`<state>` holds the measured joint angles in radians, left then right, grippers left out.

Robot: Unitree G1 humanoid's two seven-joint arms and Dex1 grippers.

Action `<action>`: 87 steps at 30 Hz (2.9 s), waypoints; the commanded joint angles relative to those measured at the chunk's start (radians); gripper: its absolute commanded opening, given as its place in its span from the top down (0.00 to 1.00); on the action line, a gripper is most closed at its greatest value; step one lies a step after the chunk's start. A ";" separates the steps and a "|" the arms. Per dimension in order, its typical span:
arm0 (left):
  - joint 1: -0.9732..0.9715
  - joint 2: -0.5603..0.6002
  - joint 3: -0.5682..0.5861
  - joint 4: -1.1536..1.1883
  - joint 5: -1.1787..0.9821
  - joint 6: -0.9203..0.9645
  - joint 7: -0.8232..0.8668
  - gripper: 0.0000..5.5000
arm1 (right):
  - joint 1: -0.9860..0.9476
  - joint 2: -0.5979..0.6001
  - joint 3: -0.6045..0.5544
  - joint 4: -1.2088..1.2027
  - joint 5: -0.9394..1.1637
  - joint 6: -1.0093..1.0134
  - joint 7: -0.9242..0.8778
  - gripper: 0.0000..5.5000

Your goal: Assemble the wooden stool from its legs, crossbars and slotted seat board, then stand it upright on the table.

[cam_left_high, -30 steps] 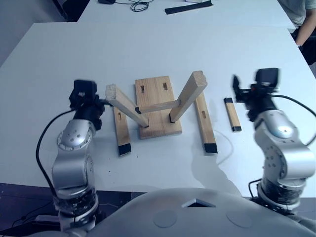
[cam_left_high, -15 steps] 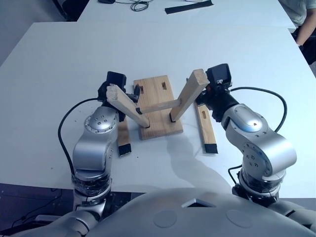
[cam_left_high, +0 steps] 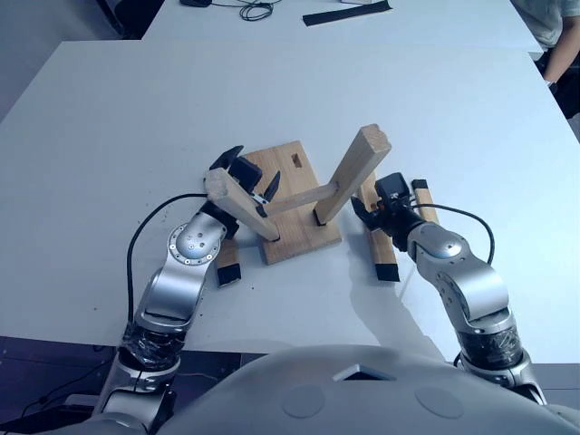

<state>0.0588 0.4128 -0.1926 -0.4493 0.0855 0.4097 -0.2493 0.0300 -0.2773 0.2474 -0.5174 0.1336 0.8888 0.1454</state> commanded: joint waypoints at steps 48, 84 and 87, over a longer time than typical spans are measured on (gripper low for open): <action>-0.259 -0.050 0.229 0.263 -0.011 -0.091 0.069 0.21 | -0.565 0.133 -0.344 -0.192 0.637 0.078 -0.214 0.25; -0.170 -0.064 0.154 0.349 0.070 -0.314 0.056 0.21 | 0.054 -0.260 0.121 0.137 -0.147 -0.403 0.062 0.25; -0.158 -0.054 0.162 0.347 0.071 -0.317 0.057 0.21 | 0.094 -0.360 0.120 0.165 -0.240 -0.515 0.108 0.25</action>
<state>-0.1164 0.3457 -0.0388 -0.0917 0.1393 0.0950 -0.1932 0.0919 -0.5646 0.3711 -0.3780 -0.0501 0.4374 0.2188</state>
